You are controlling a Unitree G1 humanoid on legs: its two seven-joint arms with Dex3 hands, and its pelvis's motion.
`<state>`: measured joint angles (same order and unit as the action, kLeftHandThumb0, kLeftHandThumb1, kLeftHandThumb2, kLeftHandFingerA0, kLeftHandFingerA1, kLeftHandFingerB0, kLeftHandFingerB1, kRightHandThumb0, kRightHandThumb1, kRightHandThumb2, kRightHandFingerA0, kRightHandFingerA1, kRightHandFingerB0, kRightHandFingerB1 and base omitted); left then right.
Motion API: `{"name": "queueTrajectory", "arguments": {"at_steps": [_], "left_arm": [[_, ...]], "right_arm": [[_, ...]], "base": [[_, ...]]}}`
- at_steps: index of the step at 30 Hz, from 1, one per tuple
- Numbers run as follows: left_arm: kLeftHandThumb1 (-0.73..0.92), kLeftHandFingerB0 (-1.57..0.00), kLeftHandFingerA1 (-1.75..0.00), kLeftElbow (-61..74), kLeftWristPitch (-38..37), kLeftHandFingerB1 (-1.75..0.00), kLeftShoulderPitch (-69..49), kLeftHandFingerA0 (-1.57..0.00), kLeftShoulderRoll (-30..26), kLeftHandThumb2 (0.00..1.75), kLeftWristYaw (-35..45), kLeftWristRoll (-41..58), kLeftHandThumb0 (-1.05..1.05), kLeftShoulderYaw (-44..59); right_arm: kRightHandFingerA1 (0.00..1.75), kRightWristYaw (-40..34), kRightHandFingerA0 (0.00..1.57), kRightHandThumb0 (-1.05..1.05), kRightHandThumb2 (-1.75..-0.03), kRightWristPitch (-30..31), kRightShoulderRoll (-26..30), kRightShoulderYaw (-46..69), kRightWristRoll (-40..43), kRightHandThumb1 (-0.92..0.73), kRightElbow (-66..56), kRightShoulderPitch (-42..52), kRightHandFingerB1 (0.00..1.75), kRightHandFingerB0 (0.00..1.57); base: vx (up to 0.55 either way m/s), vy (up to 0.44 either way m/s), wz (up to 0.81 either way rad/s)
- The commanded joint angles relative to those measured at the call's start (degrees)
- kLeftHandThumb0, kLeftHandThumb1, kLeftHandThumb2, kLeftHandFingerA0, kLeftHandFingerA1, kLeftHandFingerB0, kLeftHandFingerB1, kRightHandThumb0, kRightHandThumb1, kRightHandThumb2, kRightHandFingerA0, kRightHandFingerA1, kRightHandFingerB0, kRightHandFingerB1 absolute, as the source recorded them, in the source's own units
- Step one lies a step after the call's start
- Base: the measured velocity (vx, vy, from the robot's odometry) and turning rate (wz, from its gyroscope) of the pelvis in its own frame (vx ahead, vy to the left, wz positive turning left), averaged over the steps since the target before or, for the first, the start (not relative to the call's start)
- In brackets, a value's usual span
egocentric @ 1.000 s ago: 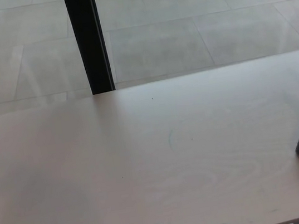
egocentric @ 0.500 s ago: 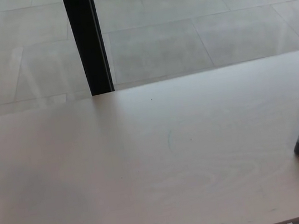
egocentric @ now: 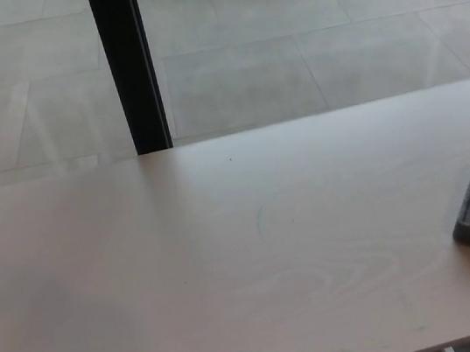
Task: The robot uses its right hand to hold the eraser kept in the middle of the desk and use it to wipe the desk by swiping its surface twice
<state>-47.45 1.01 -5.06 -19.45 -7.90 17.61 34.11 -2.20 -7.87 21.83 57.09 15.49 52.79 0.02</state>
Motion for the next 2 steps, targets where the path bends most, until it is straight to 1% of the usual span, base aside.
{"name": "queueTrajectory", "arguments": {"at_steps": [1,2], "left_arm": [[0.67,-0.42,-0.89,0.6,1.9,-0.64,-0.6,-0.55,-1.0,0.60,-0.9,-0.7,-0.56,-0.4],[0.67,-0.42,-0.89,0.6,1.9,-0.64,-0.6,-0.55,-1.0,0.60,-0.9,-0.7,-0.56,-0.4]], "right_arm": [[1.21,-3.1,0.70,-0.90,-0.61,-0.6,-0.4,-1.8,3.2,-0.75,1.5,-0.7,1.31,0.24],[1.21,-3.1,0.70,-0.90,-0.61,-0.6,-0.4,-1.8,3.2,-0.75,1.5,-0.7,1.31,0.24]], "base": [[0.00,0.000,0.00],[0.00,0.000,0.00]]}}
